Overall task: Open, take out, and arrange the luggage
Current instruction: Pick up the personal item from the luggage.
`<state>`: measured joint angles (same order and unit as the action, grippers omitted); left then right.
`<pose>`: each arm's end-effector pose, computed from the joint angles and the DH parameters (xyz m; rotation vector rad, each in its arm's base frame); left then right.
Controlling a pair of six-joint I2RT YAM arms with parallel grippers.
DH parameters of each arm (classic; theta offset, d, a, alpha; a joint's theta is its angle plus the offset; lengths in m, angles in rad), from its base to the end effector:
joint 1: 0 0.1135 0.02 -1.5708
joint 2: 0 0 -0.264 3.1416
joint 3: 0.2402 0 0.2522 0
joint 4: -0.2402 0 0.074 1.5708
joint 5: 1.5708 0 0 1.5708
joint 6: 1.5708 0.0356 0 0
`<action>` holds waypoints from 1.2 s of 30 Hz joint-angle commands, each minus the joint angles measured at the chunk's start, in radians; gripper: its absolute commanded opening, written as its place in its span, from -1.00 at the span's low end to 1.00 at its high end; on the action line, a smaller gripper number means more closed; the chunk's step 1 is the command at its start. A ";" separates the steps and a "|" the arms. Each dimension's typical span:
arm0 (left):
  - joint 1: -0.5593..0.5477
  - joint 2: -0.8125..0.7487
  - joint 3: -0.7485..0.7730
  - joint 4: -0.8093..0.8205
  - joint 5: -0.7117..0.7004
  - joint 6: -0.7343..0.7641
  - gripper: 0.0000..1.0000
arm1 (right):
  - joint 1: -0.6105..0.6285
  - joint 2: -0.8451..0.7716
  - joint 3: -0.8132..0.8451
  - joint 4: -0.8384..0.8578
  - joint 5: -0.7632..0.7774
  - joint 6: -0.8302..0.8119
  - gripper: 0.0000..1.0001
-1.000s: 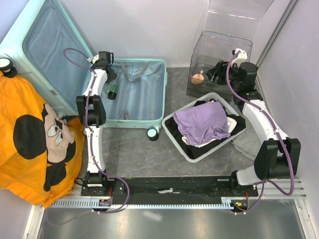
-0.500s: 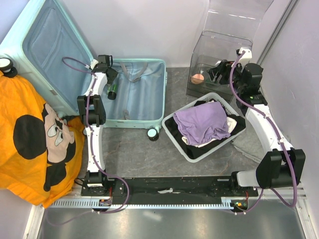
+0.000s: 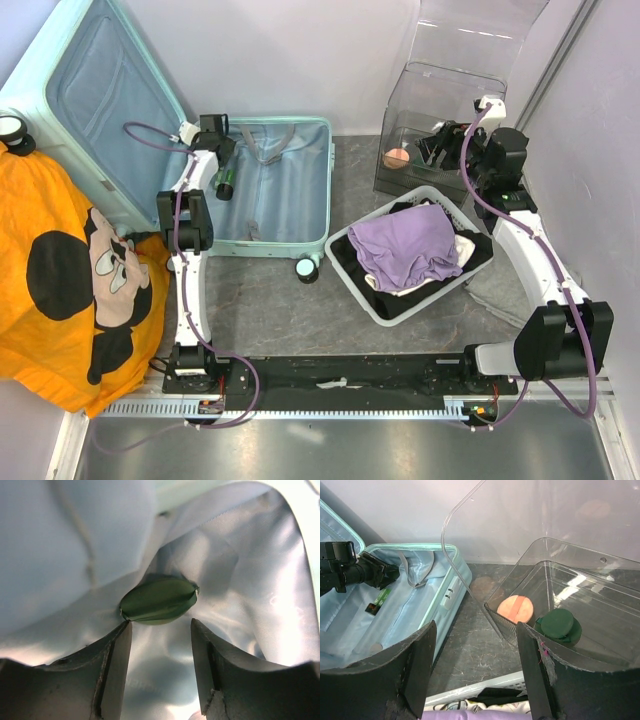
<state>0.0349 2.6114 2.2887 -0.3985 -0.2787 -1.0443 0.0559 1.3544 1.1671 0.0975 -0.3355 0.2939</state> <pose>0.5797 0.0300 0.1548 -1.2860 1.8679 -0.2172 0.3212 0.0297 0.3750 -0.0582 1.6831 0.5422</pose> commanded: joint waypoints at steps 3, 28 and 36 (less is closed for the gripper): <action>0.036 -0.016 -0.038 0.007 -0.102 -0.082 0.10 | -0.002 -0.026 -0.007 0.036 0.012 -0.022 0.46; 0.033 0.035 0.000 -0.074 -0.129 -0.175 -0.90 | -0.001 -0.052 -0.021 0.030 0.043 -0.055 0.48; 0.014 -0.079 -0.106 0.073 -0.163 -0.079 -0.97 | -0.002 -0.052 -0.021 0.031 0.049 -0.056 0.48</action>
<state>0.0330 2.6072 2.2528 -0.3923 -0.3653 -1.1591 0.0559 1.3323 1.1522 0.0971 -0.2943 0.2550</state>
